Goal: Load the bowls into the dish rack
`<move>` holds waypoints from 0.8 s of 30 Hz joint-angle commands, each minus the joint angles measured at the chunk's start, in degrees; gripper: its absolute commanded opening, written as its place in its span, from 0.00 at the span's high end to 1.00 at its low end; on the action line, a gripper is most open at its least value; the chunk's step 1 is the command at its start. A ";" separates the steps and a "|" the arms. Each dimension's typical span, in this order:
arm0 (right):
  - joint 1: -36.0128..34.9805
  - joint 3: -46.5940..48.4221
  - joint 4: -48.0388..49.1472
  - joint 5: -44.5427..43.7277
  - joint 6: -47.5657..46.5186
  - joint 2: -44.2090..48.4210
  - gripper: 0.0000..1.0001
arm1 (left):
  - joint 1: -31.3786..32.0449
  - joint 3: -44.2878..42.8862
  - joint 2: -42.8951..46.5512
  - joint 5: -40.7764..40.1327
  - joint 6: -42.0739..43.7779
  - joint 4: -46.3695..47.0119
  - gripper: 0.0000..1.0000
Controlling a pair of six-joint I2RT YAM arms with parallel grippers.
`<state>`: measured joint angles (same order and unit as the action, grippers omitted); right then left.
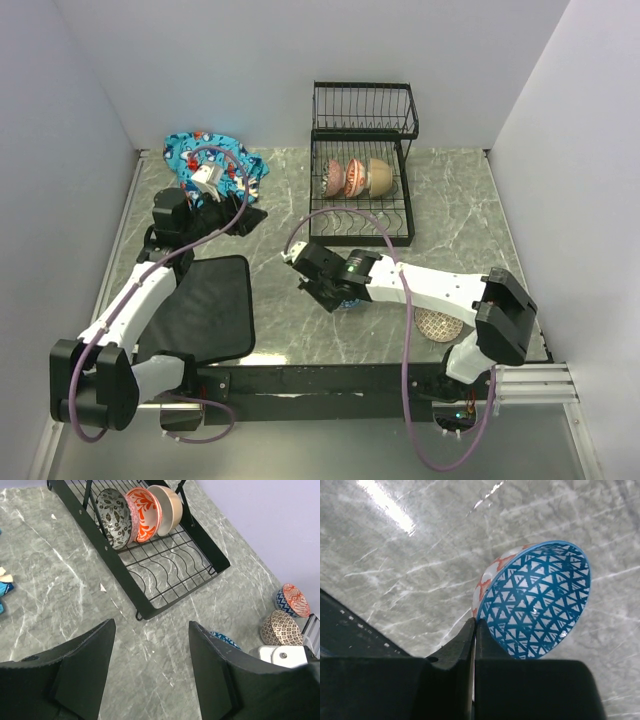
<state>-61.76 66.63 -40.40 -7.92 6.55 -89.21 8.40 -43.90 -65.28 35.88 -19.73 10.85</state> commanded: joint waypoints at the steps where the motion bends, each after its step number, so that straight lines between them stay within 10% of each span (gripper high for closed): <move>1: -1.00 2.71 4.01 -3.50 -4.35 -2.63 1.00 | -0.49 1.27 1.99 -0.37 0.30 3.56 0.34; 4: -1.61 4.99 4.01 -3.24 -4.70 -5.00 0.95 | -0.58 1.89 2.43 -0.28 0.13 3.91 0.33; 9: -1.88 6.84 3.58 -2.62 -4.70 -6.94 0.55 | -0.67 2.42 3.40 -0.28 1.09 3.74 0.32; 24: 2.67 9.66 3.58 0.27 -6.02 9.13 0.23 | -0.67 -5.14 2.61 13.05 22.42 -16.38 0.32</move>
<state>-63.00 73.19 -38.74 -7.38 1.10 -89.91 7.94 -45.45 -63.13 40.38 -8.45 1.78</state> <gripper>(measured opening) 0.759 0.679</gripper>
